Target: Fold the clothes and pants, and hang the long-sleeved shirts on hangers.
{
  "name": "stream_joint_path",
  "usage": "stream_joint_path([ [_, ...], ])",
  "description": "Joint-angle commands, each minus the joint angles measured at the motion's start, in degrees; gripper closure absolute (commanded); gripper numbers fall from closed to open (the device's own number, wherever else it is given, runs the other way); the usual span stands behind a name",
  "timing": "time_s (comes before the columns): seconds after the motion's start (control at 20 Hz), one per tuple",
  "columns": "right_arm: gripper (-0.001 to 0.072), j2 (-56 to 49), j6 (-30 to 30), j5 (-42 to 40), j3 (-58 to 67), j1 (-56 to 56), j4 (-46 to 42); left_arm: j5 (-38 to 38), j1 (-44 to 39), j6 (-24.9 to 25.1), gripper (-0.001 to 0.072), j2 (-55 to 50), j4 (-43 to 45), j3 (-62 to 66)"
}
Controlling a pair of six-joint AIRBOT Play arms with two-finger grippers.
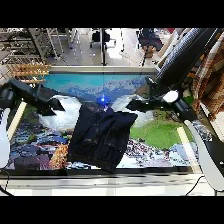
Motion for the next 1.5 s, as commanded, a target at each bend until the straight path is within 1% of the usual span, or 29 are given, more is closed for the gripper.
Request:
stream_joint_path([
  [0.0,0.0148,-0.13,1.55,13.44,-3.21,-5.55,-1.88,0.33,-4.61,-0.42,0.0107,7.19,8.50,-15.65],
  [0.1,0.0148,-0.13,0.83,16.70,-6.82,-6.75,-1.92,-1.88,-7.26,-0.35,0.0107,10.99,9.44,-25.51],
  [0.2,0.0148,-0.24,-0.90,16.33,-10.14,-6.47,-1.86,-4.90,-9.46,-0.31,0.0107,13.20,9.51,-32.20],
  [0.4,0.0149,-2.62,-1.46,10.23,-14.03,-3.19,-1.99,-9.40,-12.41,-0.52,0.0107,12.81,9.51,-38.53],
  [0.45,0.0149,-3.82,-1.44,8.87,-14.12,-2.16,-1.99,-10.60,-12.68,-1.31,0.0108,12.55,9.66,-39.26],
  [0.5,0.0149,-5.07,-1.44,7.52,-14.12,-1.27,-1.99,-12.26,-12.68,-2.54,0.0158,12.35,9.73,-39.65],
  [0.55,0.0150,-6.32,-1.44,5.90,-14.12,-0.31,-1.97,-14.03,-12.63,-2.80,0.0312,12.28,9.70,-39.67],
  [0.6,0.0176,-7.37,-1.44,3.96,-14.12,0.57,-1.84,-15.74,-12.61,-2.75,0.0519,12.28,9.73,-39.67],
  [0.65,0.0226,-8.46,-1.44,1.64,-14.12,1.53,-1.60,-17.70,-12.61,-2.75,0.0666,12.28,9.70,-39.67],
  [0.7,0.0236,-9.38,-1.42,-0.26,-14.10,2.38,-1.18,-19.45,-12.61,-2.75,0.0690,12.28,9.66,-39.67],
  [0.8,0.0244,-10.97,-1.05,-2.75,-14.05,4.02,-0.52,-21.86,-12.63,-2.75,0.0693,12.26,9.70,-39.65],
  [0.85,0.0299,-11.56,-0.44,-3.23,-14.05,4.76,-0.42,-22.62,-12.61,-2.73,0.0693,12.26,9.73,-39.63],
  [0.9,0.0533,-11.67,-0.42,-3.26,-14.05,5.35,-0.42,-23.37,-12.37,-2.29,0.0693,12.26,9.73,-39.45],
  [0.95,0.0681,-11.54,-0.39,-2.89,-13.90,5.49,-0.31,-23.76,-12.09,-1.20,0.0695,12.20,9.66,-38.66],
  [1.05,0.0682,-10.25,-0.42,-0.85,-12.98,5.31,-1.16,-24.04,-11.37,0.63,0.0696,12.09,9.73,-34.86],
  [1.2,0.0682,-4.42,-0.35,1.64,-12.76,5.01,-3.56,-26.82,-9.77,1.16,0.0697,10.86,9.51,-23.21],
  [1.35,0.0677,0.57,-0.24,11.13,-12.79,7.26,-1.33,-30.03,-9.57,0.55,0.0697,4.81,8.85,-7.72],
  [1.4,0.0542,0.90,-0.22,13.40,-12.81,9.46,0.02,-30.40,-9.97,0.07,0.0697,1.84,8.87,-2.93],
  [1.45,0.0319,0.87,-0.33,14.01,-12.81,11.96,0.61,-30.38,-10.29,-0.59,0.0695,-1.62,8.85,1.60],
])
